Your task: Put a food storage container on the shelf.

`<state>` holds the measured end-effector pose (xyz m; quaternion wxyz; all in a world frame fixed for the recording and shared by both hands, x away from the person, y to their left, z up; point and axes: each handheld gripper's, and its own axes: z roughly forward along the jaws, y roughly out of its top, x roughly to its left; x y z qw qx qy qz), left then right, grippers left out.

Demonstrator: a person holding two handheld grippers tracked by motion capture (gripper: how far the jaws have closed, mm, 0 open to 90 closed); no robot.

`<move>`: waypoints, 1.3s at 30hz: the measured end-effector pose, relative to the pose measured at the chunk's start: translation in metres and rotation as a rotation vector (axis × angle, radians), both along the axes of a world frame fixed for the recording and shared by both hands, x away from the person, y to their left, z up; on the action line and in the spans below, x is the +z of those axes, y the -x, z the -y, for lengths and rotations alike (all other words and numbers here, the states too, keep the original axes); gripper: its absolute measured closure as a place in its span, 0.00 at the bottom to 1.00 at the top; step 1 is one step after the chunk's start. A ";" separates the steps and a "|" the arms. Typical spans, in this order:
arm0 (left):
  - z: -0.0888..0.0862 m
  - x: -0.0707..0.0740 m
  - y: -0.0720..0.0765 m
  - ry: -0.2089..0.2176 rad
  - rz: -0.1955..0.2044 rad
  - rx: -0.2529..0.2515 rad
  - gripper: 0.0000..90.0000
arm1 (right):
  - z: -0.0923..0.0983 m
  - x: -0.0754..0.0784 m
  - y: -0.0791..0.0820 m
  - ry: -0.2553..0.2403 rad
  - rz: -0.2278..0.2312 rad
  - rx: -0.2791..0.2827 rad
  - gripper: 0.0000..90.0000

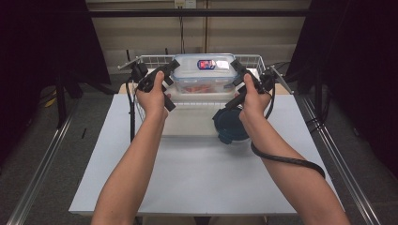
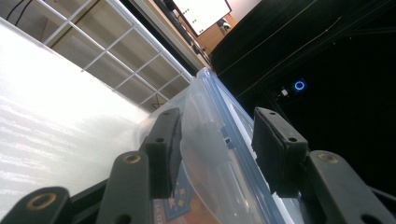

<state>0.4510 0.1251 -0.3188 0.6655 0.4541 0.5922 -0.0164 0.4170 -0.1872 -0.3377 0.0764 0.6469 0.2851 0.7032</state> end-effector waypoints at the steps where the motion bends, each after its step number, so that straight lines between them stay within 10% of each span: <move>1: 0.001 0.000 0.000 0.001 0.000 0.004 0.58 | 0.000 0.000 0.000 0.000 0.000 0.000 0.58; 25: -0.007 0.006 0.028 -0.029 0.058 -0.034 0.33 | 0.003 0.005 0.027 0.064 0.084 0.037 0.33; 39: -0.008 -0.001 0.051 -0.044 0.094 -0.069 0.27 | 0.016 -0.002 0.048 0.012 0.100 0.064 0.30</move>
